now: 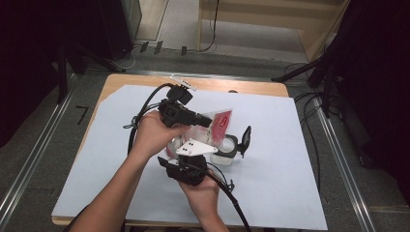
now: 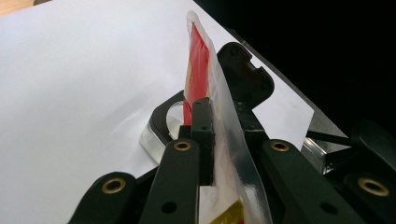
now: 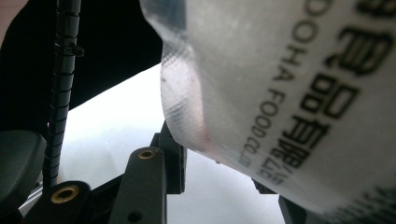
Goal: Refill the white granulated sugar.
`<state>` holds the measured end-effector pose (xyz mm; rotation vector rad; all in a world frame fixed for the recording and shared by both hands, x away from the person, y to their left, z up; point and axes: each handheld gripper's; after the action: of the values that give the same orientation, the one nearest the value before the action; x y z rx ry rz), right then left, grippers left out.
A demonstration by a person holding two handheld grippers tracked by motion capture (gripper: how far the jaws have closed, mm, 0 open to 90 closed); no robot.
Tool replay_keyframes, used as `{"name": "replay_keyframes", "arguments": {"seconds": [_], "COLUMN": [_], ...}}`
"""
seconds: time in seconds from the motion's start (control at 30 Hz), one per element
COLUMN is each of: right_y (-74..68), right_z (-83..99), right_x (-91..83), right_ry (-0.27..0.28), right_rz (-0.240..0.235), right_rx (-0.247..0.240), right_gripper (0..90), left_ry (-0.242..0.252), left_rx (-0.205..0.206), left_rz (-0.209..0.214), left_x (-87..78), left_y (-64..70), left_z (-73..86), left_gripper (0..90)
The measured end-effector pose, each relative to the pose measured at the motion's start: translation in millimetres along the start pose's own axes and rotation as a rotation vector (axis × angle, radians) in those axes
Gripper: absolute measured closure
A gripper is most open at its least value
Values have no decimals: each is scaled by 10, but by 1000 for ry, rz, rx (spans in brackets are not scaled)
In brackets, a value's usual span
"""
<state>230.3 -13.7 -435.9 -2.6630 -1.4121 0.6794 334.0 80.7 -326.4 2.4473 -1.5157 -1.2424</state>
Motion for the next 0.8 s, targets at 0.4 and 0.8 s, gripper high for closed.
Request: {"name": "replay_keyframes", "arguments": {"seconds": [0.4, 0.8], "right_y": [-3, -18], "right_z": [-4, -23], "right_x": [-29, -49], "right_ry": [4, 6], "right_rz": [-8, -14], "right_rx": [13, 18], "right_gripper": [641, 641], "left_ry": [1, 3], "left_rx": [5, 9], "left_rz": [-2, -7], "left_x": [6, -2], "left_y": [30, 60], "left_z": [-8, -17], "left_gripper": [819, 829]}}
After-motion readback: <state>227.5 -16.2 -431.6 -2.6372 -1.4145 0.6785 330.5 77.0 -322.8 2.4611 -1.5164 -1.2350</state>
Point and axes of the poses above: each handheld gripper's, and its own axes: x roughly forward along the jaws, z roughly out of its underside, y roughly to its right, and after that the axes turned 4 degrees about y, right-handed
